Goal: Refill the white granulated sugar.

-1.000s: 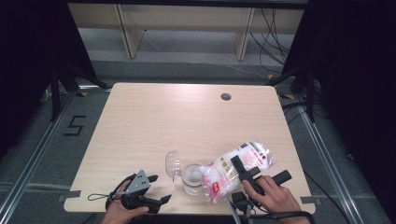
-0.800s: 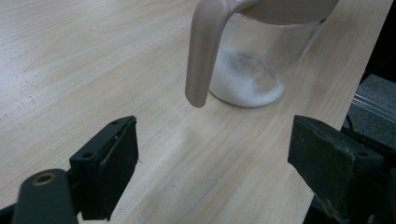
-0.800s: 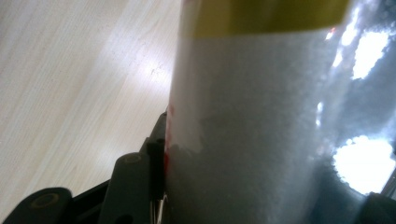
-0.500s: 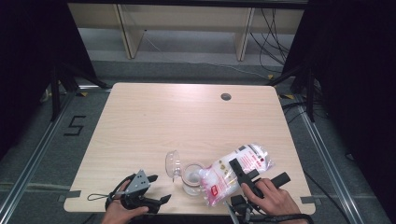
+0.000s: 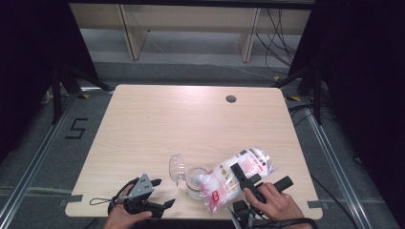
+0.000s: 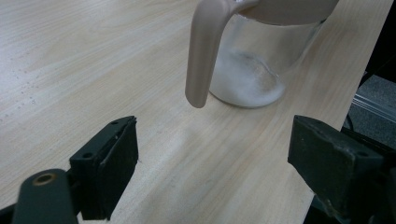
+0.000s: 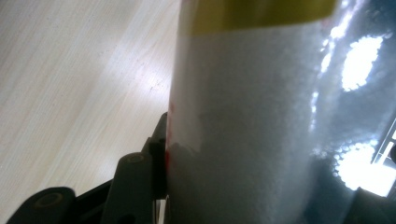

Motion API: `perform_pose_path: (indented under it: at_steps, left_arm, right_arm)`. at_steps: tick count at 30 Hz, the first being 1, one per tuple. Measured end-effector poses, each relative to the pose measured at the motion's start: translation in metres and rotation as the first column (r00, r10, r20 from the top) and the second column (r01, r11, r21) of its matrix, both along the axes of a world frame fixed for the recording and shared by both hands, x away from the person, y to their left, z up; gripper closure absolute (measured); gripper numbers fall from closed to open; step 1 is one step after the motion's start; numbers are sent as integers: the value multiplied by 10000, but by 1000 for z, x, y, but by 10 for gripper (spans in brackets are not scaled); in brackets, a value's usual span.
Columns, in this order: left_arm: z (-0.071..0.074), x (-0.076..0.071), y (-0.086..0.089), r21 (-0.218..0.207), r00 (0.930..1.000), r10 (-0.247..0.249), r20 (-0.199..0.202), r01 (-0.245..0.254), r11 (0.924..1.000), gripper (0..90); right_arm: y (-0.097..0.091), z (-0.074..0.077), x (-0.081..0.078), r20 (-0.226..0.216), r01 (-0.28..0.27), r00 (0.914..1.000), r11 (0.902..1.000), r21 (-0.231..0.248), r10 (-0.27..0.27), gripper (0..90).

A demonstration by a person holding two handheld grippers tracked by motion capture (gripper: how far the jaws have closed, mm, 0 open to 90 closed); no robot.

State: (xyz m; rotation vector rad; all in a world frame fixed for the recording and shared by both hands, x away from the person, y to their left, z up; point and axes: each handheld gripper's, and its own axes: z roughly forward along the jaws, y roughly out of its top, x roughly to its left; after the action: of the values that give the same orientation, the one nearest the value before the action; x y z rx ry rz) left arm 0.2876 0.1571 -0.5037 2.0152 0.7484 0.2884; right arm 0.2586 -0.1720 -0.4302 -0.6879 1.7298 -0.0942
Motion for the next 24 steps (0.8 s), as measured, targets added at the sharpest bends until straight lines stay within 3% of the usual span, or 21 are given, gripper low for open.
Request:
perform_pose_path:
  at_steps: [1, 10, 18, 21, 23, 24]
  left_arm:
    - [0, 0, 0, 13, 10000, -22, 22, 22, 10000, 158]
    - [-1, 0, 0, -25, 10000, -26, 31, 26, 10000, 158]
    - [0, 0, 0, 25, 10000, -25, 13, 25, 10000, 158]
    - [0, 0, 0, 8, 10000, -8, 13, 8, 10000, 158]
    - [0, 0, 0, 13, 10000, 11, 4, -11, 10000, 158]
    - [0, 0, 0, -16, 10000, 19, -7, -19, 10000, 158]
  right_arm:
    - [0, -2, -1, 4, 125, 9999, 9998, 183, -125, 558]
    - [4, 1, 5, -2, -5, 10000, 10000, 82, 5, 562]
    - [-1, 4, 5, 125, 188, 9997, 9996, 229, -191, 565]
    - [-3, 6, 5, 179, 124, 9998, 9999, 27, -125, 566]
    - [-5, 5, 3, 178, 282, 9994, 9992, 273, -287, 566]
    - [-5, 6, 4, 198, 138, 9997, 9999, 81, -139, 566]
